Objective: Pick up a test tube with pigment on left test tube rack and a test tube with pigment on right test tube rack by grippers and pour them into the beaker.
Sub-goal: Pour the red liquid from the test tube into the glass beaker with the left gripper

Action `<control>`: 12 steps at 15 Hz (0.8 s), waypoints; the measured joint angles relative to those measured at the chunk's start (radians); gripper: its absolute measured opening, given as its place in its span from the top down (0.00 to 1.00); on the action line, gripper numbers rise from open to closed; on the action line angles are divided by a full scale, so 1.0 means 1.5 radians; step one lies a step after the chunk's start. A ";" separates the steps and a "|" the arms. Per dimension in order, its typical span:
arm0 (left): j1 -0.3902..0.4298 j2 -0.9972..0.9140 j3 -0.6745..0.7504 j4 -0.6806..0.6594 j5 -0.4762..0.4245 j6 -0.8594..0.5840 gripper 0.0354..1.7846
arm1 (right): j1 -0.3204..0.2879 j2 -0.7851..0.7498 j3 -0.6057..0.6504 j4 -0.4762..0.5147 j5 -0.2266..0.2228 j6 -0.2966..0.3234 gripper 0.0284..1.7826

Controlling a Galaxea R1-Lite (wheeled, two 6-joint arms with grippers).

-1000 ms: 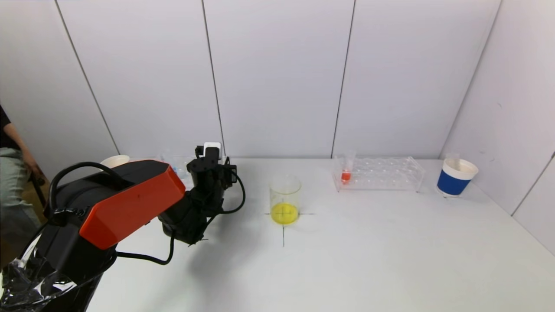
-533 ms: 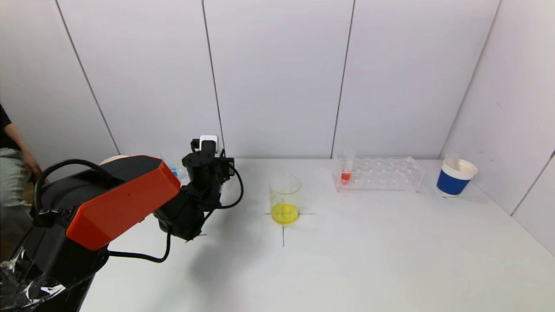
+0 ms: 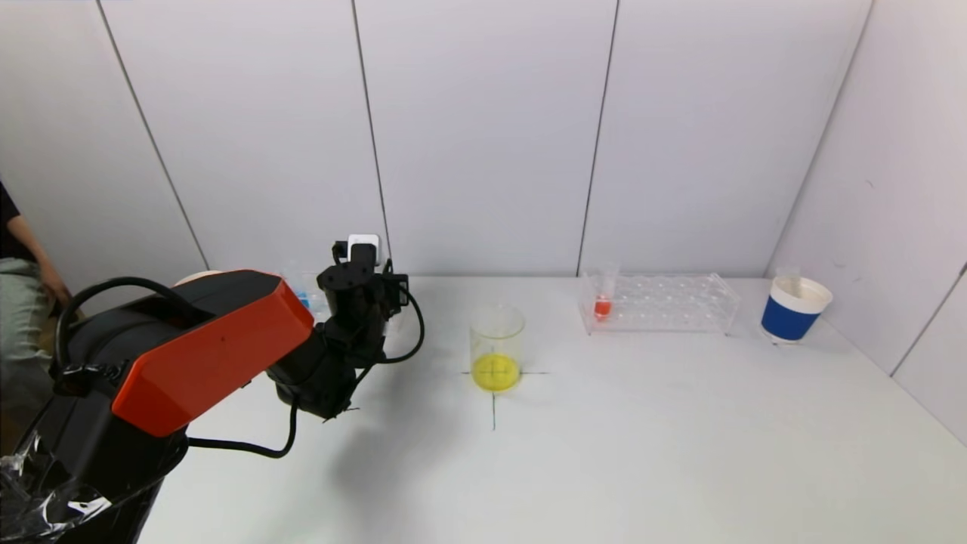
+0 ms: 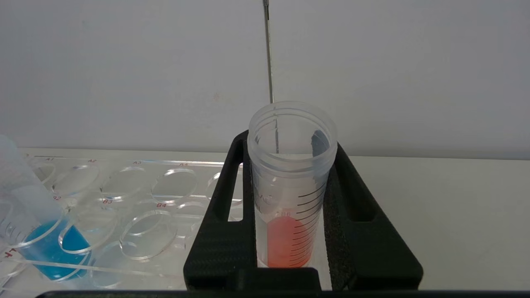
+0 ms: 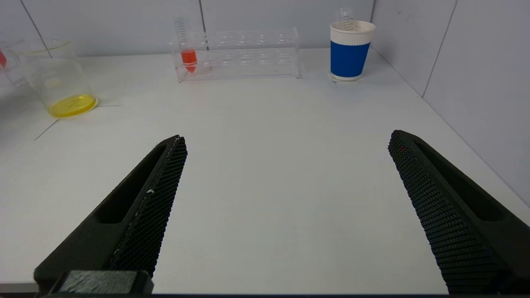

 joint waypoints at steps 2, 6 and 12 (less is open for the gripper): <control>0.000 -0.002 0.001 0.001 0.000 0.000 0.75 | 0.000 0.000 0.000 0.000 0.000 0.000 0.01; 0.000 -0.005 0.002 0.001 0.001 0.000 0.75 | 0.000 0.000 0.000 0.000 0.000 0.000 0.01; 0.000 -0.019 0.003 0.012 0.001 0.003 0.75 | 0.000 0.000 0.000 0.000 0.000 0.000 0.01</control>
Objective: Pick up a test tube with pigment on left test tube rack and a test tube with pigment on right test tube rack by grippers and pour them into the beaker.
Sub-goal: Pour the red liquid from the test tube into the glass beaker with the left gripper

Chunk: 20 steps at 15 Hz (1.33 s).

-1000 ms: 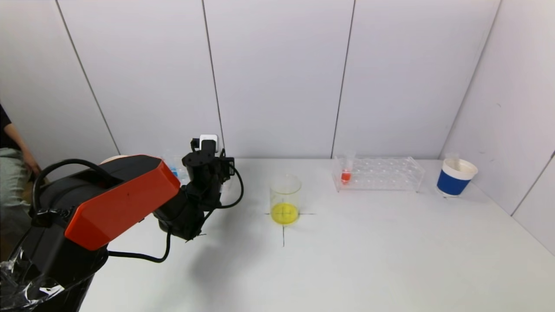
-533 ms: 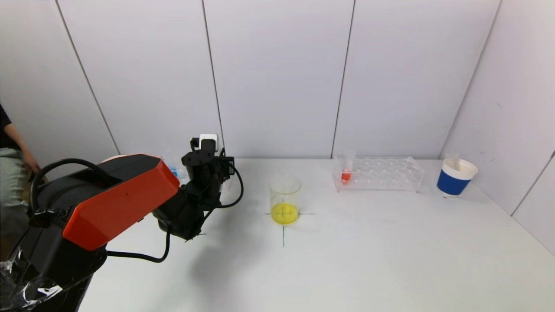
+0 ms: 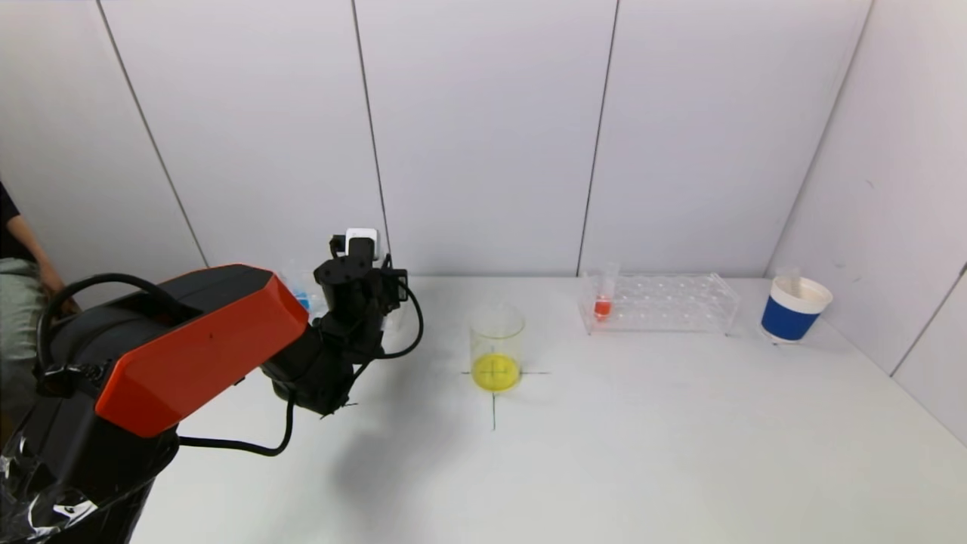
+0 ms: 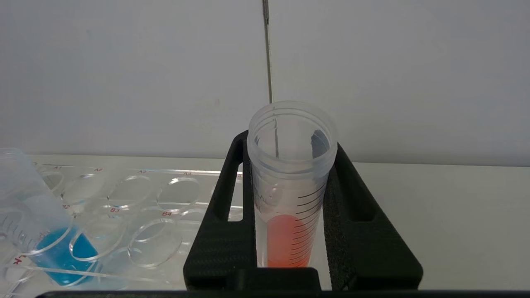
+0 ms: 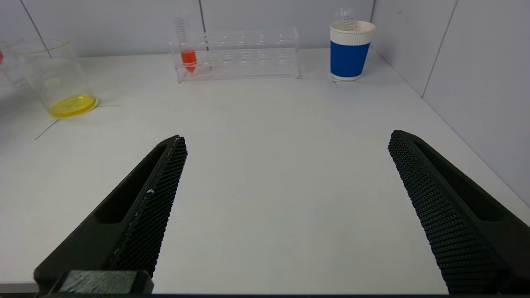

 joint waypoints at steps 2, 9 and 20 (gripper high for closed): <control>0.000 -0.007 0.003 0.003 0.000 0.001 0.75 | 0.000 0.000 0.000 0.000 0.000 0.000 0.01; 0.000 -0.043 0.003 0.031 0.000 0.013 0.75 | 0.000 0.000 0.000 0.000 0.000 0.000 0.01; -0.005 -0.147 -0.011 0.148 -0.005 0.018 0.75 | 0.000 0.000 0.000 0.000 0.000 0.000 0.01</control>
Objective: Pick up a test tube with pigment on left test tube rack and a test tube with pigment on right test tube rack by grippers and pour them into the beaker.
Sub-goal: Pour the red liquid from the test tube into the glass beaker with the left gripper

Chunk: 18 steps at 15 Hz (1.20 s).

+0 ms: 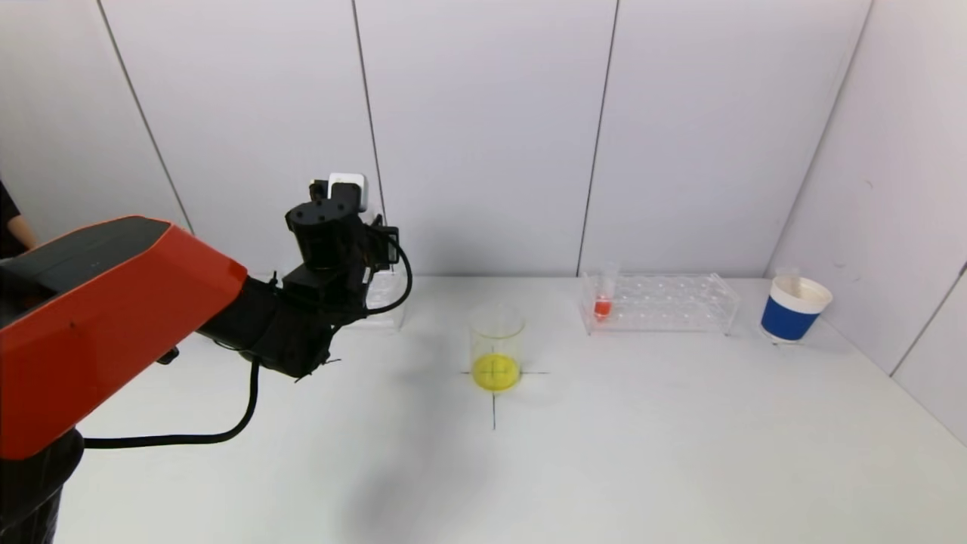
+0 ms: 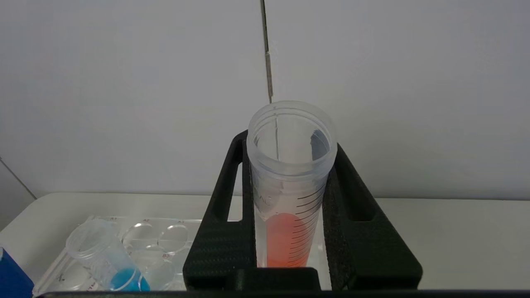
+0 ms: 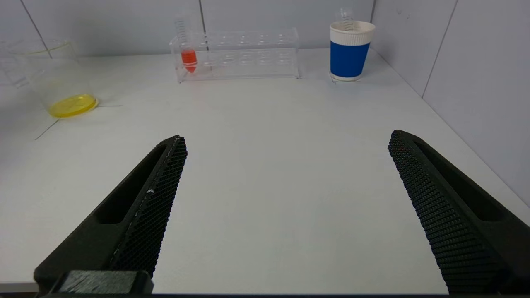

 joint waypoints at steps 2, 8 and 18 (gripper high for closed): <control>-0.005 -0.024 -0.008 0.040 -0.003 0.000 0.75 | 0.000 0.000 0.000 0.000 0.000 0.000 0.01; -0.020 -0.085 -0.069 0.165 -0.008 0.001 0.75 | 0.000 0.000 0.000 0.000 0.000 0.000 0.01; -0.058 -0.101 -0.251 0.402 -0.113 -0.005 0.75 | 0.000 0.000 0.000 0.000 0.000 0.000 0.01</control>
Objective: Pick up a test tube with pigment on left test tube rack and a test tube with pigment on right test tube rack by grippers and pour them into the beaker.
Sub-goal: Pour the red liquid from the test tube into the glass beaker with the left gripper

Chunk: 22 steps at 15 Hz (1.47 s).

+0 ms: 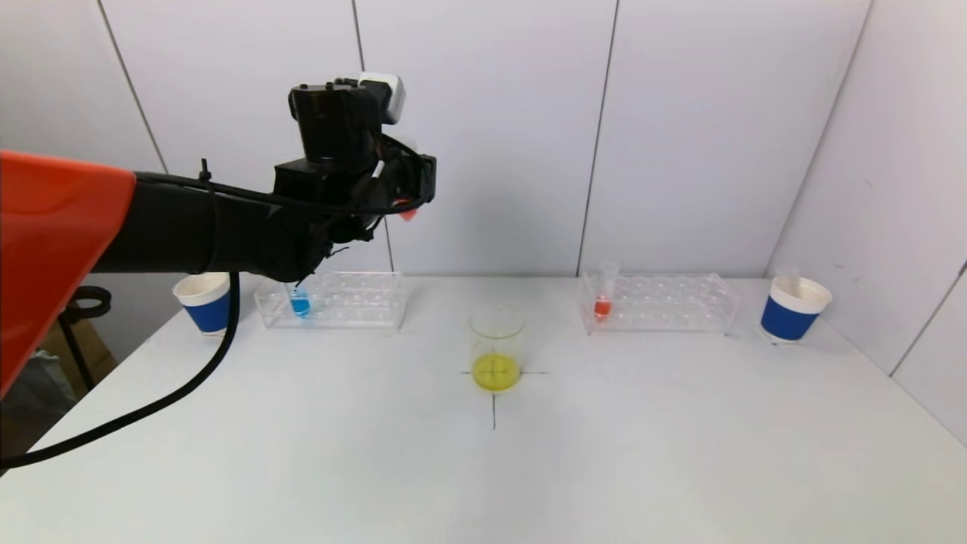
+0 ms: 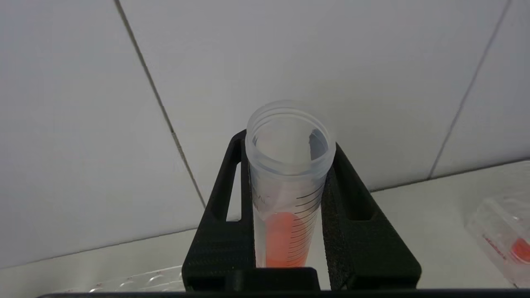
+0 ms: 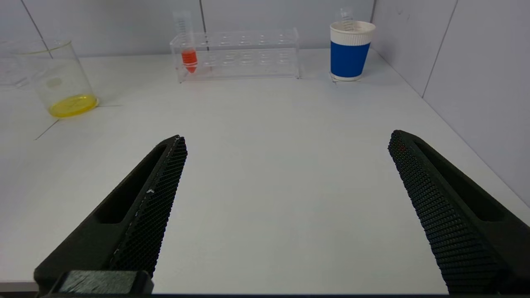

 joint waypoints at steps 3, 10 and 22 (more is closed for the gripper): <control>-0.002 0.012 -0.038 0.023 -0.076 -0.001 0.75 | 0.000 0.000 0.000 0.000 0.000 0.000 0.01; 0.000 0.060 -0.082 0.023 -0.271 0.010 0.75 | 0.000 0.000 0.000 0.000 0.000 0.000 0.01; 0.048 0.141 -0.143 0.021 -0.512 0.199 0.75 | 0.000 0.000 0.000 0.000 0.000 0.000 0.01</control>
